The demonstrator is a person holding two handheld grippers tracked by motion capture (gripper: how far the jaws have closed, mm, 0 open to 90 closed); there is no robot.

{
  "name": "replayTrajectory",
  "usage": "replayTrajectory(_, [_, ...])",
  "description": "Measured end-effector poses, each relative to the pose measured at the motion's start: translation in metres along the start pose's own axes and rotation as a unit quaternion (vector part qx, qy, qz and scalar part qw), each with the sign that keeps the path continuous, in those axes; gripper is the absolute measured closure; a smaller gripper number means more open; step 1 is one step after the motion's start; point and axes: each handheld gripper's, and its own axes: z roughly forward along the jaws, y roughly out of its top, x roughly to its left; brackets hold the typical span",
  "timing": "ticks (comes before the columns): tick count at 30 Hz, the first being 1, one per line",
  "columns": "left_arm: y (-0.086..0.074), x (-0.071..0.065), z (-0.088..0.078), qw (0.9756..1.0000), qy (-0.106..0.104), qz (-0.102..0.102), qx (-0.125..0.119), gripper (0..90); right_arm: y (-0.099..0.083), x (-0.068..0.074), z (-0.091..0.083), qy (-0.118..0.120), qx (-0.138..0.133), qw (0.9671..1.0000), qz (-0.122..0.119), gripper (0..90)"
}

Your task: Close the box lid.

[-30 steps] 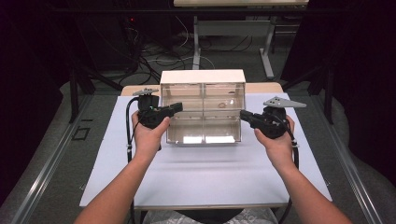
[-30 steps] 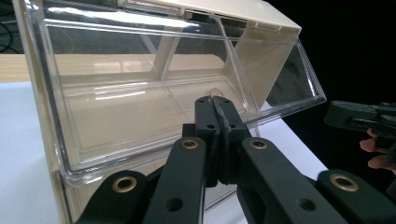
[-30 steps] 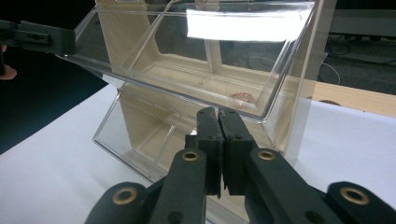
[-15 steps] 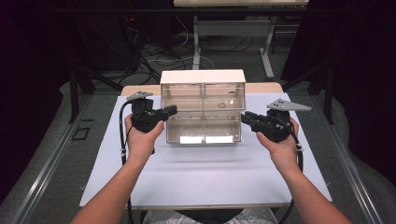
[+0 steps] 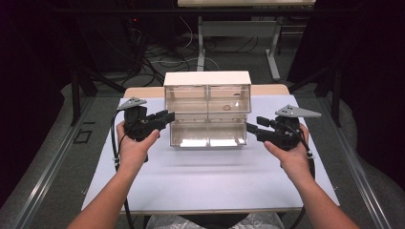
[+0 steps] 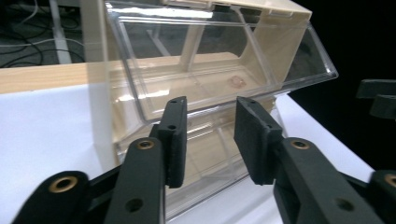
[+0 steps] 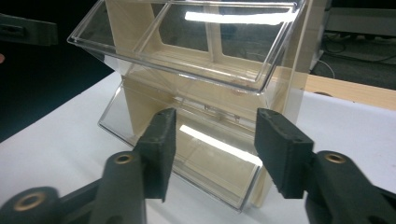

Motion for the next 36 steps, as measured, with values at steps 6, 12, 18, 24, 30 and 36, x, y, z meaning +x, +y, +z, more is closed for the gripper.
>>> replayTrajectory(6, [-0.01,0.01,-0.008,0.9998,0.015,0.011,-0.007,53.1,-0.009,-0.003,-0.002,-0.015,-0.002,0.9999,0.002,38.0])
replayTrajectory(12, [-0.021,0.026,-0.015,0.9994,0.022,0.013,-0.022,44.9,-0.019,-0.014,-0.003,-0.036,0.003,0.9992,0.015,27.9])
replayTrajectory(18, [-0.035,0.044,-0.021,0.999,0.034,0.013,-0.025,36.6,-0.031,-0.025,-0.004,-0.055,0.007,0.9983,0.02,19.6])
replayTrajectory(24, [-0.052,0.059,-0.025,0.9985,0.046,0.009,-0.03,30.4,-0.041,-0.034,-0.007,-0.07,0.014,0.9972,0.025,15.5])
replayTrajectory(30, [-0.065,0.07,-0.027,0.9974,0.061,0.006,-0.038,26.8,-0.05,-0.04,-0.007,-0.085,0.02,0.9959,0.022,14.7])
replayTrajectory(36, [-0.081,0.081,-0.027,0.9966,0.075,-0.016,-0.029,23.8,-0.061,-0.045,-0.005,-0.096,0.026,0.9946,0.03,10.8])
